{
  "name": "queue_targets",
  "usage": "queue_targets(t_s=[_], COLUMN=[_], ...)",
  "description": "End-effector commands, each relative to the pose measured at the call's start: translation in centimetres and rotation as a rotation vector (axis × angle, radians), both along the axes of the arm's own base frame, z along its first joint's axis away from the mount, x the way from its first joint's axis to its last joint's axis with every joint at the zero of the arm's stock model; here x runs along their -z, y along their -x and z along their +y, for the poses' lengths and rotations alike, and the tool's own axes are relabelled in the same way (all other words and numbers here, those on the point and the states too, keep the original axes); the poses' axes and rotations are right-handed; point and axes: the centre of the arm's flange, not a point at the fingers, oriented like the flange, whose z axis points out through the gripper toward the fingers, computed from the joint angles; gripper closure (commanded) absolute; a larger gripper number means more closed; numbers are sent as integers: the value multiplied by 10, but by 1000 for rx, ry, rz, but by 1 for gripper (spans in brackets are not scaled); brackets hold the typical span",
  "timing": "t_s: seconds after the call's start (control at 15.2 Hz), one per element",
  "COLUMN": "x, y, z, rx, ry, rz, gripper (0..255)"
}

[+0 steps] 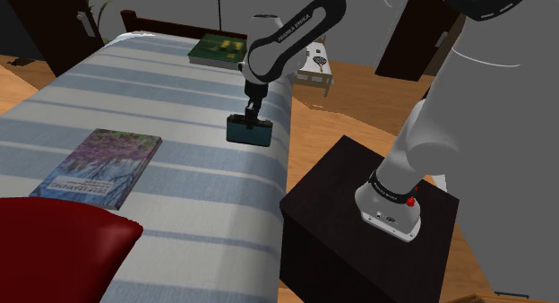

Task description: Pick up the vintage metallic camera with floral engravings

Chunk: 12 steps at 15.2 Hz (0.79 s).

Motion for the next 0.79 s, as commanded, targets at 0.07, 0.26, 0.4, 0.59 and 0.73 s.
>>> queue_targets(t_s=[0.07, 0.26, 0.4, 0.59, 0.73], x=[-10, -25, -36, -52, -62], y=[0, 0, 0, 0, 0], z=[0, 0, 0, 0, 0], rx=[0, 0, 0, 0, 0], ry=[0, 0, 0, 0, 0], rz=[1, 1, 1, 1, 1], gripper=[255, 255, 255, 255, 255])
